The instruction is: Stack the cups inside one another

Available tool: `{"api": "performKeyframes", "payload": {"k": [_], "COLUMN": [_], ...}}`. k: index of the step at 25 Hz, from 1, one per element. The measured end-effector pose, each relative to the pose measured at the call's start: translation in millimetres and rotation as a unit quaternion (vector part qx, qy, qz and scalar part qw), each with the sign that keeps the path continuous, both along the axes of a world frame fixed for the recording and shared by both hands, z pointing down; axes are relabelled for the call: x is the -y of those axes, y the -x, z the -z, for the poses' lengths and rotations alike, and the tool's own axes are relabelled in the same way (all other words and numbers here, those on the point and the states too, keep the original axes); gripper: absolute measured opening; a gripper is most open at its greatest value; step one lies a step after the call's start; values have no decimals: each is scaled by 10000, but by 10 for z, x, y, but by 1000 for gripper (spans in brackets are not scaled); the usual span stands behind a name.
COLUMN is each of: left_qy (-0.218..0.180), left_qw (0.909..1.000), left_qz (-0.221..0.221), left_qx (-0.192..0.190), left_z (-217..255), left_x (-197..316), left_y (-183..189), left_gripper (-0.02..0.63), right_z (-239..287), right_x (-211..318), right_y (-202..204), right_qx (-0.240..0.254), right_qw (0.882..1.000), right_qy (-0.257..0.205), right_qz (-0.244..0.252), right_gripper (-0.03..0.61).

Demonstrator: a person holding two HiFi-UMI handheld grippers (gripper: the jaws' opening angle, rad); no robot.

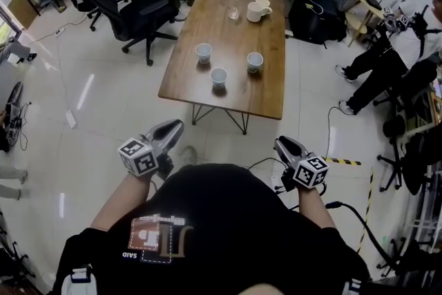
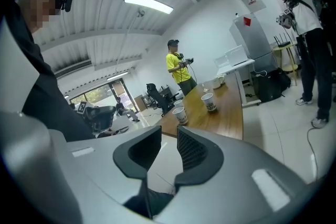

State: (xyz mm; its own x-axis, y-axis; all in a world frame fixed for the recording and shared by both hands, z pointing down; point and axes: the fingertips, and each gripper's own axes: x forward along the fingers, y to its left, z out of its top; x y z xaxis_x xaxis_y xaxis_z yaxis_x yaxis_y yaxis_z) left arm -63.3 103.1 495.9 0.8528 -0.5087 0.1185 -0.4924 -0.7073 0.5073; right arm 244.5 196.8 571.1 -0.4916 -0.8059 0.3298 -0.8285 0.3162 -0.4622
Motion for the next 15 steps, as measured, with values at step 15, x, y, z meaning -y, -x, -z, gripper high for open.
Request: {"api": "performKeyframes", "payload": {"k": [15], "left_qy": [-129], "left_qw": [9952], "left_qz": [-966], "left_qx": [46], "left_z": [-90], "left_x": [2103], "left_y": [431], "left_gripper": [28], "right_z": [-4], "right_x": [1824], "right_y": [288], "right_qx": [-973], "right_qw": [9913], "right_qy": [263], "right_qz": [-842], "right_gripper": [163]}}
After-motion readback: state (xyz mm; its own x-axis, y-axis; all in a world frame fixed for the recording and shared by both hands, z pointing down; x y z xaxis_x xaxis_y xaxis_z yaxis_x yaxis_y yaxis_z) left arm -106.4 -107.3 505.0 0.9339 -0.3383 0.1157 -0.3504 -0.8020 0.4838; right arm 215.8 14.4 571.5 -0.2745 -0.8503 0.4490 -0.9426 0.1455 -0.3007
